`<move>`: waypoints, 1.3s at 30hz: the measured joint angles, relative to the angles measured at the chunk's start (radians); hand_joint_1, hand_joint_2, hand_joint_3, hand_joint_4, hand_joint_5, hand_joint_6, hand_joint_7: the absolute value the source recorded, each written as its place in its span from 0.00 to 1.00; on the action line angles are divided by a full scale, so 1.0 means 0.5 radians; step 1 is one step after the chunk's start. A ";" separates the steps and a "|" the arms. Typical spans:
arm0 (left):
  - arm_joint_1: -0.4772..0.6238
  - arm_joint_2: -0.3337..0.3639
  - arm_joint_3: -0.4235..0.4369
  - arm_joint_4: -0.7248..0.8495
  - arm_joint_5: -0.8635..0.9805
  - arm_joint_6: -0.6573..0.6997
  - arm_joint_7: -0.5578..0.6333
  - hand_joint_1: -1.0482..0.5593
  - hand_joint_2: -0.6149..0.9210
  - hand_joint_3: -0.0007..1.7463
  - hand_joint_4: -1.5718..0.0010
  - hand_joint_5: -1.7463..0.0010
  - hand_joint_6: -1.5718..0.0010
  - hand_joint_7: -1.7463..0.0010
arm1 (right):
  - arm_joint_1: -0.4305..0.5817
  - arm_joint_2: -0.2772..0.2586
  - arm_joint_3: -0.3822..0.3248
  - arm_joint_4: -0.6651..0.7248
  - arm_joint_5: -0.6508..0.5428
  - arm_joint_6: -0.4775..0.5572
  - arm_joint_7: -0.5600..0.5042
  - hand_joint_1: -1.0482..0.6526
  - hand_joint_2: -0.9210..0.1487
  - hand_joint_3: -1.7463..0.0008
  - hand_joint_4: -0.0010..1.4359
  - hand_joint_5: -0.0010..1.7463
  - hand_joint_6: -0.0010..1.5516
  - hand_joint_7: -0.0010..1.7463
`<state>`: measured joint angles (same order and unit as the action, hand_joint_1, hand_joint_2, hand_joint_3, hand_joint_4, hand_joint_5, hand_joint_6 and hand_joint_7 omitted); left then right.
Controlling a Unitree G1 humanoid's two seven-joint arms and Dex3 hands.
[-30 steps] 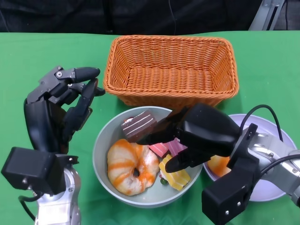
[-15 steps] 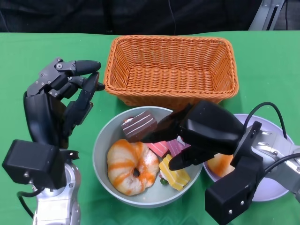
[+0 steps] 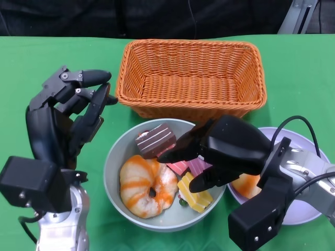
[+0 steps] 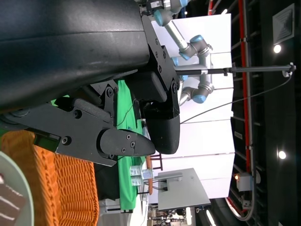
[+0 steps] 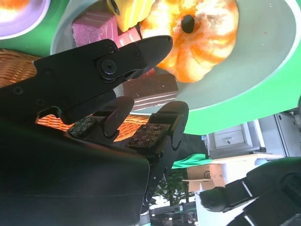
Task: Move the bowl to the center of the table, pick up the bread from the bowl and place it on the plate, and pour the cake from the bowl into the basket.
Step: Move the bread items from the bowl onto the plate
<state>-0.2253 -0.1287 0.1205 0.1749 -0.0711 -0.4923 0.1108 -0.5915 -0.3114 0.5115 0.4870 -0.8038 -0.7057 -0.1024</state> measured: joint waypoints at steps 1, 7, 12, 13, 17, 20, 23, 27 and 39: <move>0.016 0.000 -0.001 0.000 -0.006 0.004 -0.007 0.51 1.00 0.16 0.51 0.26 0.45 0.49 | 0.000 -0.002 0.001 0.007 -0.007 0.001 -0.015 0.21 0.05 1.00 0.53 0.00 0.49 0.00; 0.085 0.000 -0.010 -0.062 -0.039 0.030 -0.028 0.52 1.00 0.17 0.50 0.26 0.45 0.48 | 0.000 -0.006 0.022 0.035 -0.013 -0.003 -0.080 0.22 0.06 1.00 0.54 0.00 0.49 0.00; 0.156 0.001 -0.014 -0.097 -0.050 0.050 -0.058 0.52 1.00 0.16 0.51 0.27 0.45 0.49 | -0.001 -0.006 0.029 0.042 -0.015 0.003 -0.094 0.22 0.07 1.00 0.53 0.00 0.48 0.00; 0.170 0.001 -0.015 -0.106 -0.061 0.062 -0.076 0.52 1.00 0.16 0.51 0.27 0.44 0.50 | -0.001 -0.006 0.031 0.042 -0.018 0.008 -0.094 0.22 0.07 1.00 0.53 0.00 0.48 0.00; 0.233 0.003 -0.016 -0.158 -0.088 0.100 -0.100 0.52 1.00 0.15 0.50 0.29 0.43 0.53 | -0.004 -0.006 0.037 0.055 -0.053 0.014 -0.102 0.22 0.09 1.00 0.53 0.00 0.49 0.00; 0.262 0.002 -0.016 -0.177 -0.108 0.127 -0.108 0.53 1.00 0.15 0.49 0.29 0.41 0.53 | -0.010 -0.005 0.041 0.078 -0.060 0.014 -0.122 0.22 0.09 1.00 0.53 0.00 0.48 0.00; 0.285 0.002 -0.015 -0.196 -0.118 0.126 -0.127 0.52 1.00 0.16 0.50 0.29 0.42 0.54 | -0.026 -0.004 0.057 0.110 -0.098 0.011 -0.158 0.22 0.09 1.00 0.53 0.00 0.49 0.00; 0.307 0.002 -0.010 -0.197 -0.130 0.117 -0.150 0.52 1.00 0.16 0.50 0.30 0.42 0.55 | -0.082 0.008 0.108 0.184 -0.166 0.010 -0.223 0.21 0.06 0.99 0.53 0.00 0.49 0.00; 0.307 -0.002 0.001 -0.201 -0.161 0.104 -0.149 0.53 1.00 0.17 0.49 0.30 0.42 0.56 | -0.185 0.104 0.225 0.354 -0.287 0.031 -0.353 0.18 0.02 1.00 0.52 0.00 0.48 0.00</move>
<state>-0.0718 -0.1296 0.1211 0.0744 -0.1517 -0.4405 0.0362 -0.6843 -0.2593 0.6241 0.6637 -0.9471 -0.6904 -0.2789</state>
